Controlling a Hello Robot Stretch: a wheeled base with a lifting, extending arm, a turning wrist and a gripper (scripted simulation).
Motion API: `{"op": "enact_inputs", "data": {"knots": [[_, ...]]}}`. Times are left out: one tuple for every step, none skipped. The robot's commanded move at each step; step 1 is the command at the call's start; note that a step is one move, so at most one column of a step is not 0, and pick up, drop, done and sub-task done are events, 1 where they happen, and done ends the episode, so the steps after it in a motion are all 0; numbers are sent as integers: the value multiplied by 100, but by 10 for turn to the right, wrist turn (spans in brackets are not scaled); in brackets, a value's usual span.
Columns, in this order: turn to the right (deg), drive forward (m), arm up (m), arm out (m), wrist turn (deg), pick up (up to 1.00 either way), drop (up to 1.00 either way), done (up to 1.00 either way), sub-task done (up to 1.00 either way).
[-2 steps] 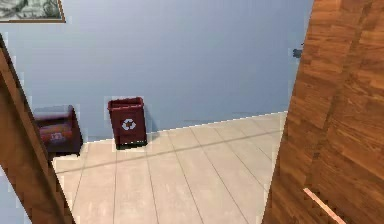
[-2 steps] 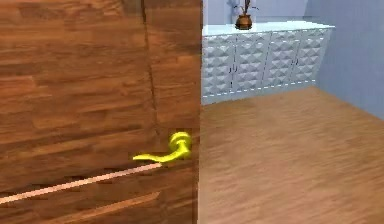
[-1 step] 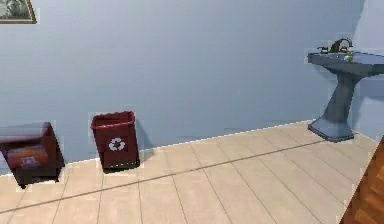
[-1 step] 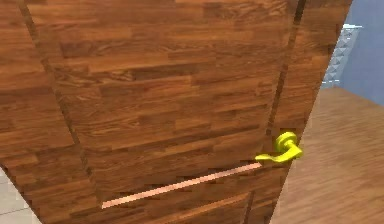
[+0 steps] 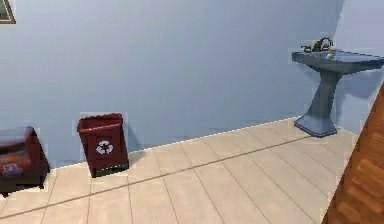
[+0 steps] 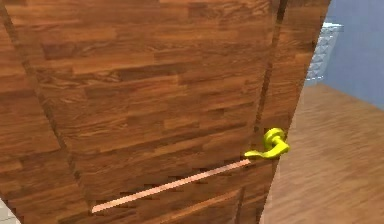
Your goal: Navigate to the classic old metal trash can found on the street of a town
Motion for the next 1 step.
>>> {"op": "enact_inputs", "data": {"knots": [[0,45,0,0,0,0,0,0,0]]}}
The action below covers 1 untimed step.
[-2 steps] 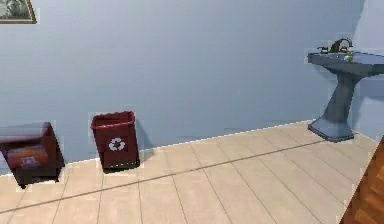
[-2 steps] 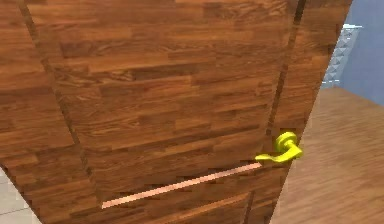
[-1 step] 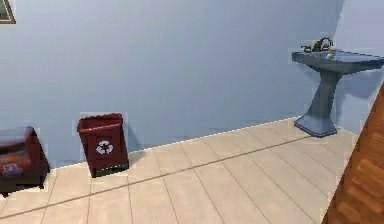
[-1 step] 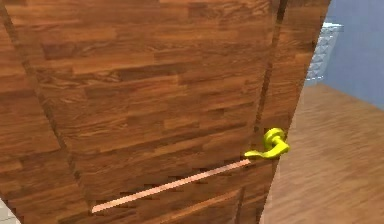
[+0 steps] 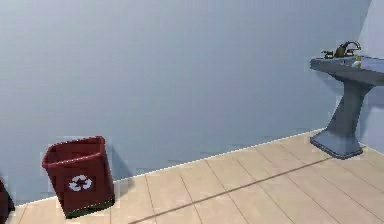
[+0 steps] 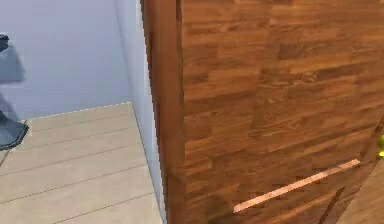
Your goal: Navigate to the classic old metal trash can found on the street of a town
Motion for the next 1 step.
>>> {"op": "enact_inputs", "data": {"knots": [[-450,0,0,0,0,0,0,0,0]]}}
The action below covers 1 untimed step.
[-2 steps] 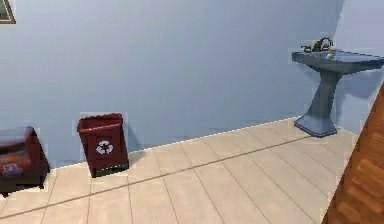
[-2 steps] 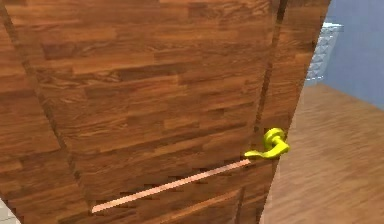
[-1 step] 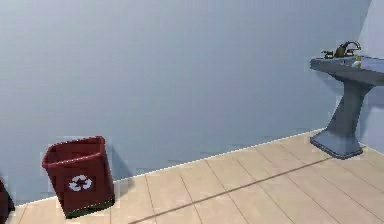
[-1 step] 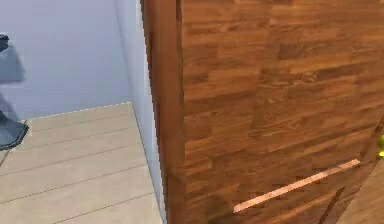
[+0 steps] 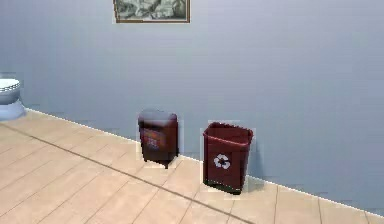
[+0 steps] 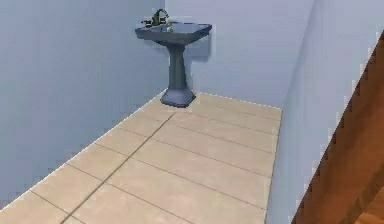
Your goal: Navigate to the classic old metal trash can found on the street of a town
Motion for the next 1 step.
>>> {"op": "enact_inputs", "data": {"knots": [[-330,0,0,0,0,0,0,0,0]]}}
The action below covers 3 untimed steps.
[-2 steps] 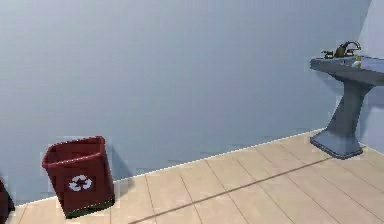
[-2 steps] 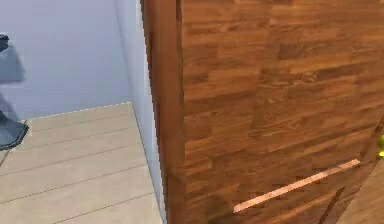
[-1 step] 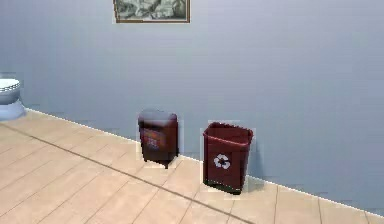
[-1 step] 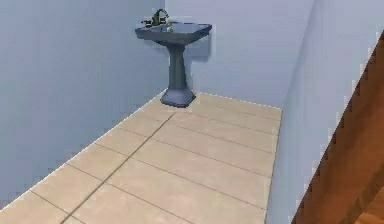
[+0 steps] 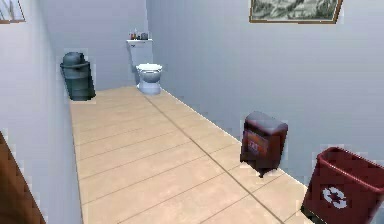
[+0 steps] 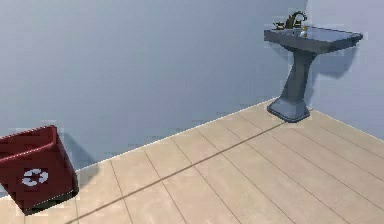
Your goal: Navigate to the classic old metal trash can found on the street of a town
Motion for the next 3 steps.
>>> {"op": "enact_inputs", "data": {"knots": [[0,40,0,0,0,0,0,0,0],[-300,0,0,0,0,0,0,0,0],[0,100,0,0,0,0,0,0,0]]}}
